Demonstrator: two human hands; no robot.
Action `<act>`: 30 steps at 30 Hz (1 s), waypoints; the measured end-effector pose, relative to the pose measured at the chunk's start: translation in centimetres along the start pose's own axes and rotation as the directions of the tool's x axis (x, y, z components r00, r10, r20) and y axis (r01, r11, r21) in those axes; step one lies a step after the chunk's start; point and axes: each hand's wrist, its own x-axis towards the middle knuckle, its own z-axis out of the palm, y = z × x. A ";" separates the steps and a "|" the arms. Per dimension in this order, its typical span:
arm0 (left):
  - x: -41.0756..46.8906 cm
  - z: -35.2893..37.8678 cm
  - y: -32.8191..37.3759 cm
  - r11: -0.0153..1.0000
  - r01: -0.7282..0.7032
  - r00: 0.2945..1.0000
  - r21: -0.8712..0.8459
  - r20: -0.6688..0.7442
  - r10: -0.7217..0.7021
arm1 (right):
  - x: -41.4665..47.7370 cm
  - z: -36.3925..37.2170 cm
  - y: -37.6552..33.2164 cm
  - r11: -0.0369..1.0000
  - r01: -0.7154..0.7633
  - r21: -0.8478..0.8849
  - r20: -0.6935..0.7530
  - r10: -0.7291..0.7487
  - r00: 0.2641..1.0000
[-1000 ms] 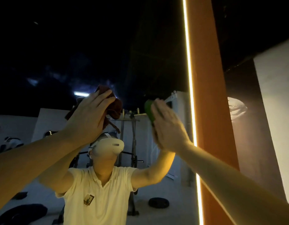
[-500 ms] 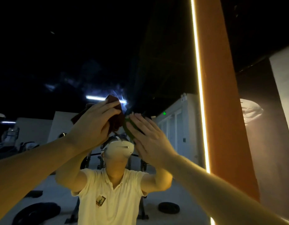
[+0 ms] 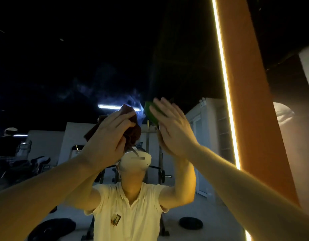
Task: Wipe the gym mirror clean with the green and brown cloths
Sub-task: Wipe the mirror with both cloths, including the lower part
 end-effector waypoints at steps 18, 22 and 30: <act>-3.1 1.8 3.8 0.995 0.097 0.995 0.040 0.019 -0.097 | -7.5 -1.2 1.7 0.950 -0.312 -0.022 -0.062 0.310 0.949; -5.2 2.9 4.8 0.993 0.090 0.993 0.071 0.064 -0.094 | -20.6 1.8 -5.5 0.989 -0.090 -0.118 0.027 0.094 0.995; -7.8 3.1 7.5 0.984 0.078 0.989 0.157 0.112 -0.096 | -11.9 -1.9 2.8 0.930 -0.270 -0.252 -0.085 0.256 0.963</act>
